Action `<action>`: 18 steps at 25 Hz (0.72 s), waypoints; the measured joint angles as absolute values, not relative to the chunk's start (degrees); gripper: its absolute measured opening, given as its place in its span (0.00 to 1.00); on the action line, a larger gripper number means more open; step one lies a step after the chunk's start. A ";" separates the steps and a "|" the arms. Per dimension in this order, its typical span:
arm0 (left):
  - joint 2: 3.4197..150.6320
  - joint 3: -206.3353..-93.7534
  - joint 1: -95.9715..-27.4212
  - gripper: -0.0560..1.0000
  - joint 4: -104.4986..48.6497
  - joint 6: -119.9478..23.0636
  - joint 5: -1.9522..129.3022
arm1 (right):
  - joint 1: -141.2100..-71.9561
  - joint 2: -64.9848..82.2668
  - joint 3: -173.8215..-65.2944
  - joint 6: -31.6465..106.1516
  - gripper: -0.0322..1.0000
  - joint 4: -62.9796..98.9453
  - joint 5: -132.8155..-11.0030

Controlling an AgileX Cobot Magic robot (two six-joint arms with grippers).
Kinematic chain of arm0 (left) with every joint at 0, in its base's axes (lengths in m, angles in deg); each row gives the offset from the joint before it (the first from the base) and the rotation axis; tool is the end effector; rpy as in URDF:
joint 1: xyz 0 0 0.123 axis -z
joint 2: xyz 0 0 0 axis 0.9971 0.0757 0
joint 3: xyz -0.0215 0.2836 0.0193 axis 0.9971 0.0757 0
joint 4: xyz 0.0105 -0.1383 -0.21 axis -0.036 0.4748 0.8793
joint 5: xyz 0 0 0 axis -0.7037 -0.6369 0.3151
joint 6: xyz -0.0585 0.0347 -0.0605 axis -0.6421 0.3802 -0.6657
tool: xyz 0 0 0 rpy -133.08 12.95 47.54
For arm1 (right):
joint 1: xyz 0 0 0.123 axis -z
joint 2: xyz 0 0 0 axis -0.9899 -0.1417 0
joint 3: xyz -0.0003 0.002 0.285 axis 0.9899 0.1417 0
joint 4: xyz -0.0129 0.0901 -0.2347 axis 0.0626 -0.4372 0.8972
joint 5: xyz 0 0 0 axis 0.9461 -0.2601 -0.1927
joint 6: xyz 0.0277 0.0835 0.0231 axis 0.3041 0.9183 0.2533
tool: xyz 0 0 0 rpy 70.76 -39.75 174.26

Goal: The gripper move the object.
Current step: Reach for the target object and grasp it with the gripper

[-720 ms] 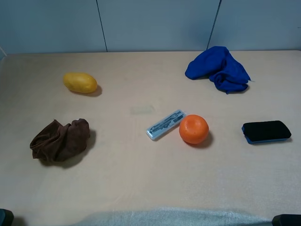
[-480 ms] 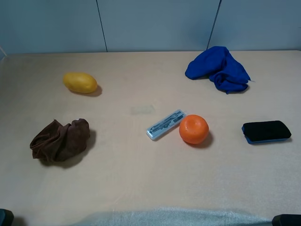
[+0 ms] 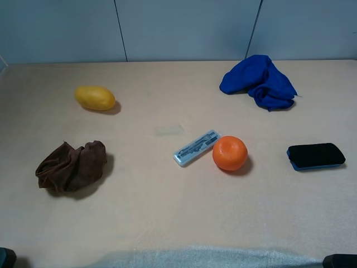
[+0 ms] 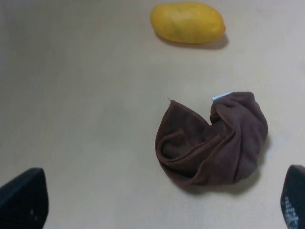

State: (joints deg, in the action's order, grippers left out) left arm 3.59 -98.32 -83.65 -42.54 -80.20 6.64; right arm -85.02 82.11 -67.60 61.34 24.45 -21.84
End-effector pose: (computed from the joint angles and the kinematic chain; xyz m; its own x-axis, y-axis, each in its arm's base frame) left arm -0.0043 0.0017 0.2731 -0.4636 0.0659 -0.8836 0.0430 0.9977 0.0518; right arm -0.0038 0.0018 0.2773 -0.4357 0.0100 -0.9000 -0.0597 0.9974 0.0400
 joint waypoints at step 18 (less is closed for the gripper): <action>3.59 -98.32 -83.65 0.99 -42.54 -80.14 6.64 | -85.02 53.03 -76.45 51.95 0.70 21.41 -23.03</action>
State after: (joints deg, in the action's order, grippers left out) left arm 3.59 -98.32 -83.65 -42.54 -80.14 6.64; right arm -85.02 53.03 -76.45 51.95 21.41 -23.03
